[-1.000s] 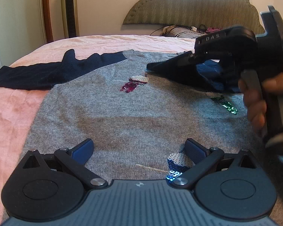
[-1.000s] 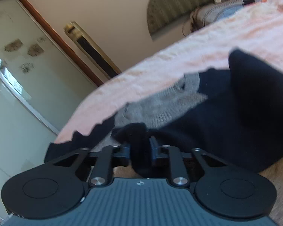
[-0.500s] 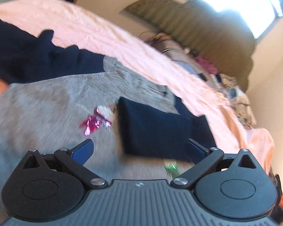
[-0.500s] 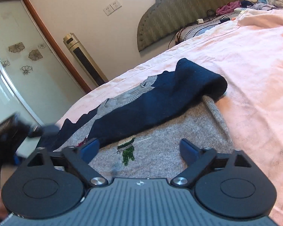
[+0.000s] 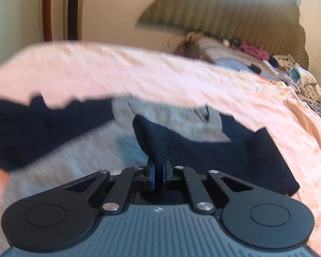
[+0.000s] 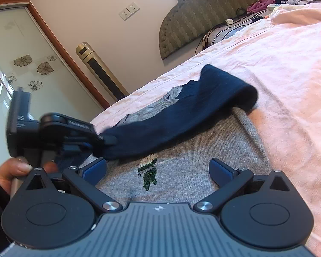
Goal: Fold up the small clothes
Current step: 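Fold the navy sleeve across the sweater body with the right gripper and release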
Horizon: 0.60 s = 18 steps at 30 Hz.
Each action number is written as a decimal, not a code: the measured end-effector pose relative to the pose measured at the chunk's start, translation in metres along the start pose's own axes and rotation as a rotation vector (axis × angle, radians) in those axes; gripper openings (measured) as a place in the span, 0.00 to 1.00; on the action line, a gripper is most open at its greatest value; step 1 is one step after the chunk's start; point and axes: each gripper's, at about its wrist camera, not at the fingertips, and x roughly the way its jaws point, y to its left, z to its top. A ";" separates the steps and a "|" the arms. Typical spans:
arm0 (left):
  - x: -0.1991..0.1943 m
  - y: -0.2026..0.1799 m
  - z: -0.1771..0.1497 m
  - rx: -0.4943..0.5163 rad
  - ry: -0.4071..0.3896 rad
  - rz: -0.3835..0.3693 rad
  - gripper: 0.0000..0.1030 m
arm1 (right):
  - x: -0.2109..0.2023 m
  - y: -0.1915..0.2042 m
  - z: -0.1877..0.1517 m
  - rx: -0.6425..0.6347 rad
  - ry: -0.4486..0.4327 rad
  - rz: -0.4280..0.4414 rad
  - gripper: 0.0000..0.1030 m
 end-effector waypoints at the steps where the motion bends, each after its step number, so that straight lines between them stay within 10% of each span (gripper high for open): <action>1: -0.007 0.004 0.004 0.026 -0.030 0.017 0.06 | 0.000 0.000 0.000 0.000 0.000 0.000 0.99; 10: 0.015 0.037 -0.030 0.152 0.095 0.132 0.08 | 0.000 0.002 0.000 -0.005 0.002 -0.001 1.00; 13: -0.003 0.046 -0.035 0.107 0.024 0.154 0.14 | -0.002 0.007 0.005 -0.015 0.019 -0.030 1.00; 16: -0.031 0.056 -0.034 0.041 -0.112 0.162 0.36 | -0.006 0.019 0.030 -0.045 -0.018 -0.048 1.00; 18: -0.038 0.056 -0.033 0.036 -0.171 0.148 0.77 | 0.003 0.030 0.058 -0.100 -0.049 -0.066 1.00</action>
